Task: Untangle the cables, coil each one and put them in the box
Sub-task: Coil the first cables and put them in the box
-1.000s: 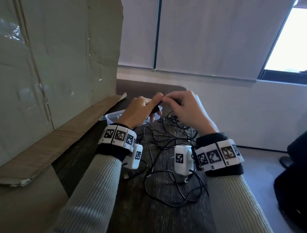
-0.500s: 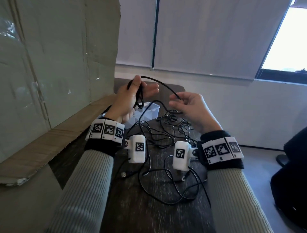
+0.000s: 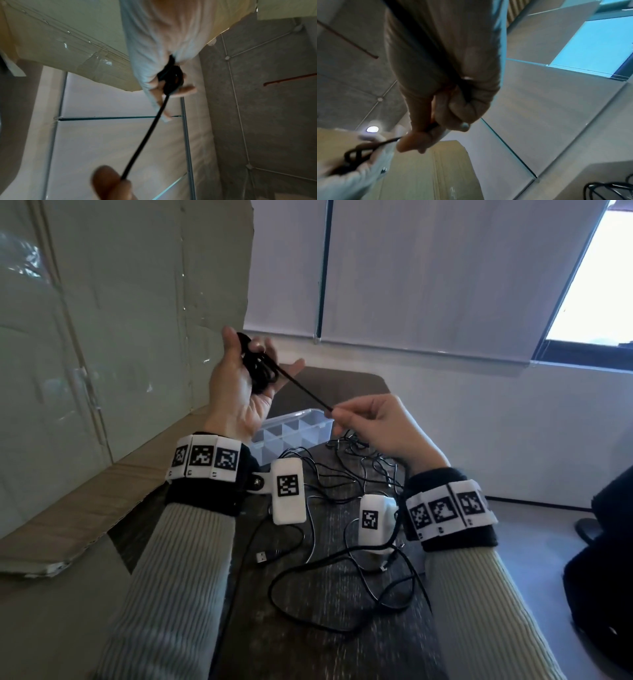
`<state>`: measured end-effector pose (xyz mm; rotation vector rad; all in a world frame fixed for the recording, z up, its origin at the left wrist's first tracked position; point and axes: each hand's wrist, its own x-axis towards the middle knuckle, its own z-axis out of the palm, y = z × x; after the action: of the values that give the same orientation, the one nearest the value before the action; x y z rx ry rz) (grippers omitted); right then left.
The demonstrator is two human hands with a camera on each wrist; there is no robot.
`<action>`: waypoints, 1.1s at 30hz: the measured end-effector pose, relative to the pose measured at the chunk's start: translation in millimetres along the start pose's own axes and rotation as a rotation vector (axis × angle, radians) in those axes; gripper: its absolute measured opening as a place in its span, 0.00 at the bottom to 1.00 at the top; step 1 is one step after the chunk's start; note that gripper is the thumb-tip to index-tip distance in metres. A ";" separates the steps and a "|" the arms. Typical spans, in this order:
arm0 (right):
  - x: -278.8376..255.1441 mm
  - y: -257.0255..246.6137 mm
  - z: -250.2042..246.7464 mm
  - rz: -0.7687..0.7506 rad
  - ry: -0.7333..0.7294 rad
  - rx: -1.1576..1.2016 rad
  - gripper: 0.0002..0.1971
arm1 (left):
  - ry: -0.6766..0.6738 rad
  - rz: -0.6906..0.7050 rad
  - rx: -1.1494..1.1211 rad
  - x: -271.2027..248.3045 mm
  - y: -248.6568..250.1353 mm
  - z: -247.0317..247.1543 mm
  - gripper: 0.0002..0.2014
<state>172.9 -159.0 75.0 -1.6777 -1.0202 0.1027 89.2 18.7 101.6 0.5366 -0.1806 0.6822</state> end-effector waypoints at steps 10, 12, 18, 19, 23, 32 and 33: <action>-8.5 -6.1 -4.7 0.100 -0.351 -0.065 0.12 | 0.153 0.420 0.766 5.9 -1.4 -21.2 0.09; -11.6 -8.2 -12.9 0.144 -0.379 -0.002 0.12 | 0.132 0.543 0.904 8.9 3.9 -32.6 0.07; -25.7 -21.8 -51.2 0.073 -0.198 -0.140 0.10 | 0.149 0.751 1.544 16.9 36.7 -77.4 0.12; -25.9 -24.9 -52.1 0.052 -0.153 -0.138 0.09 | 0.100 0.708 1.654 16.2 35.9 -78.6 0.13; -17.0 -24.6 -43.3 -0.078 0.100 -0.059 0.08 | -0.126 0.448 1.982 7.6 15.9 -62.1 0.28; 2.1 -1.7 -45.3 -0.187 0.558 -0.037 0.11 | -0.532 -0.240 1.960 -11.9 -14.5 -25.9 0.23; 3.0 1.0 -46.7 -0.182 0.582 -0.039 0.11 | -0.558 -0.253 1.944 -13.5 -15.1 -21.4 0.19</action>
<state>200.6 -192.1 93.2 -1.5074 -0.7227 -0.5010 88.3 12.8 72.7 2.5673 0.1049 0.2365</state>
